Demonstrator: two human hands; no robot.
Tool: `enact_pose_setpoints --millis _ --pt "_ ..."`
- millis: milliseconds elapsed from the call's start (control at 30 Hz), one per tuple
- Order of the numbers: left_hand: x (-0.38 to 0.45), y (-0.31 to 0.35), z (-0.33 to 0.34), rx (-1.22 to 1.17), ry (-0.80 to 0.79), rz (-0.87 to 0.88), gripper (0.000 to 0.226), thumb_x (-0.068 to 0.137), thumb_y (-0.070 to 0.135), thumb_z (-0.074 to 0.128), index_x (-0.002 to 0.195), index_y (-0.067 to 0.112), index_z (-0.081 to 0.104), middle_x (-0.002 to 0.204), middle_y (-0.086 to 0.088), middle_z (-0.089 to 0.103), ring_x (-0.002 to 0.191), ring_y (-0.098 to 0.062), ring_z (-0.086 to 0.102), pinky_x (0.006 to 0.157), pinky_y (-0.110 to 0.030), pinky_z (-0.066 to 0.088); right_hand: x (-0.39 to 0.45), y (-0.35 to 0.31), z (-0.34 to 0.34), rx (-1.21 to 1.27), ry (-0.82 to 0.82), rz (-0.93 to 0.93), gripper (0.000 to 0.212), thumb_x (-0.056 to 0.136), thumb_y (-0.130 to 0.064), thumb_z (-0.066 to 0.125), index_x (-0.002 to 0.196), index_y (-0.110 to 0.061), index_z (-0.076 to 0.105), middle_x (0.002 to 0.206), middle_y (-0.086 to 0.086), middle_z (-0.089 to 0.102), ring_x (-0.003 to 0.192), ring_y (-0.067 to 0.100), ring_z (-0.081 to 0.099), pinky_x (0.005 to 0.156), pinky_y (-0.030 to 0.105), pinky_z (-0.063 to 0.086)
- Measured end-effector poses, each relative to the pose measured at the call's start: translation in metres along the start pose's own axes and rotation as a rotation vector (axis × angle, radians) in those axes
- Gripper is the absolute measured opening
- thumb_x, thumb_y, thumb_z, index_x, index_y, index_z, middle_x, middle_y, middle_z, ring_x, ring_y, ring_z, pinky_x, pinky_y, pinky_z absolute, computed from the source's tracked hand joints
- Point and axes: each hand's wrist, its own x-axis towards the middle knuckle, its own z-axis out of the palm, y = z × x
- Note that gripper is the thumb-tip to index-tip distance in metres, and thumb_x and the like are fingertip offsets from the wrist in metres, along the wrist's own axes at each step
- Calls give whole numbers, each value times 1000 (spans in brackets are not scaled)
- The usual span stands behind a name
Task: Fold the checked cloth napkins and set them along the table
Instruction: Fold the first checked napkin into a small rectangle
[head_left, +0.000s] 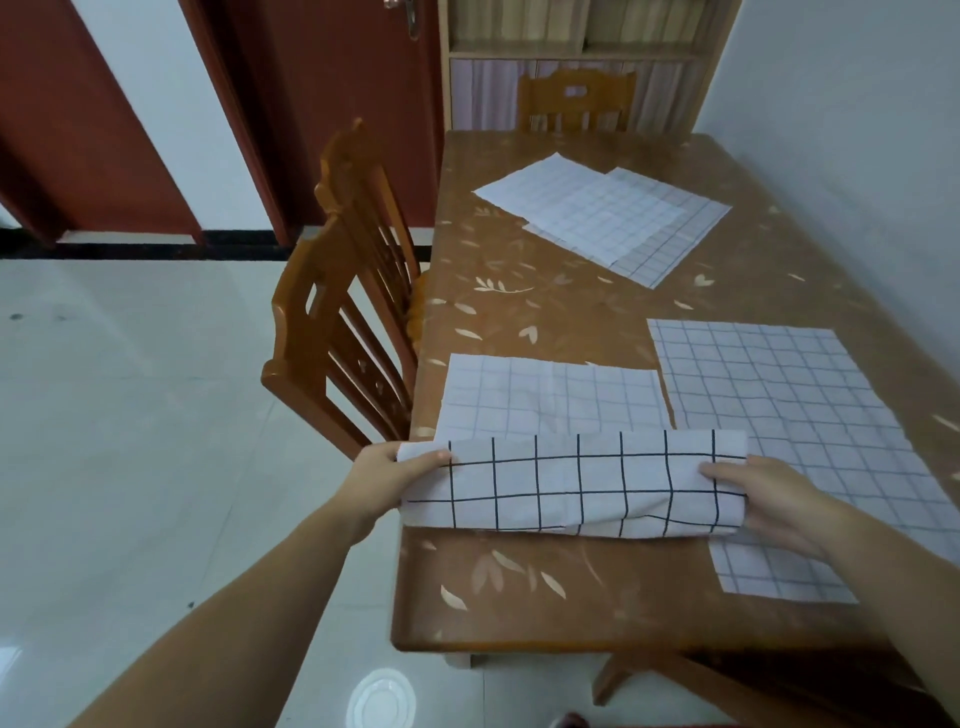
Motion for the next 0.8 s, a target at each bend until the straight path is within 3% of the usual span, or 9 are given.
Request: enact_pose_setpoints --millis 100,233,333,433,533,633,733,800 --pt "24 -5 3 -22 -76 -49 22 75 32 80 92 19 73 100 0 73 93 -20 69 84 -39 58 25 -4 1 123 16 10 27 91 -7 60 117 -1 60 105 18 70 95 31 68 74 40 54" --pt "55 -4 12 207 -174 -45 29 78 23 79 104 16 70 106 4 70 98 -15 66 81 -26 55 70 -12 0 211 38 27 28 93 -10 59 119 -2 59 108 20 69 99 34 67 81 45 53" --pt "82 -2 21 202 -85 -43 23 83 21 75 105 17 70 106 2 71 97 -17 67 86 -32 54 107 -17 -2 165 55 27 36 88 -19 67 121 -5 61 108 16 71 98 33 68 87 47 53" --pt "102 3 30 125 -2 -71 16 86 16 72 102 16 71 101 -1 73 91 -19 69 91 -41 55 131 -14 -4 -1 -38 62 39 81 -21 75 114 -3 65 101 15 73 92 32 70 87 44 54" --pt "117 8 40 109 53 -60 15 89 18 69 104 15 67 91 7 70 82 -7 66 75 -25 54 149 -12 -4 -139 -80 39 28 84 -12 71 110 -4 67 99 12 73 89 29 70 79 40 56" --pt "131 6 47 122 103 -63 10 91 22 66 100 21 63 84 15 65 75 1 60 59 -12 44 167 -14 0 -227 1 -32 19 85 -23 71 103 -17 70 100 6 73 90 27 70 88 48 55" --pt "139 10 47 128 130 -62 10 90 30 67 97 22 67 84 13 69 74 -1 65 59 -14 48 178 -23 9 -285 101 -96 11 87 -26 67 96 -20 69 96 5 71 86 24 68 86 41 54" --pt "143 10 44 115 135 -59 11 88 33 69 93 24 69 85 10 72 76 -4 68 69 -22 56 183 -27 15 -317 168 -116 14 88 -24 66 94 -12 70 92 7 70 81 23 65 77 33 51"
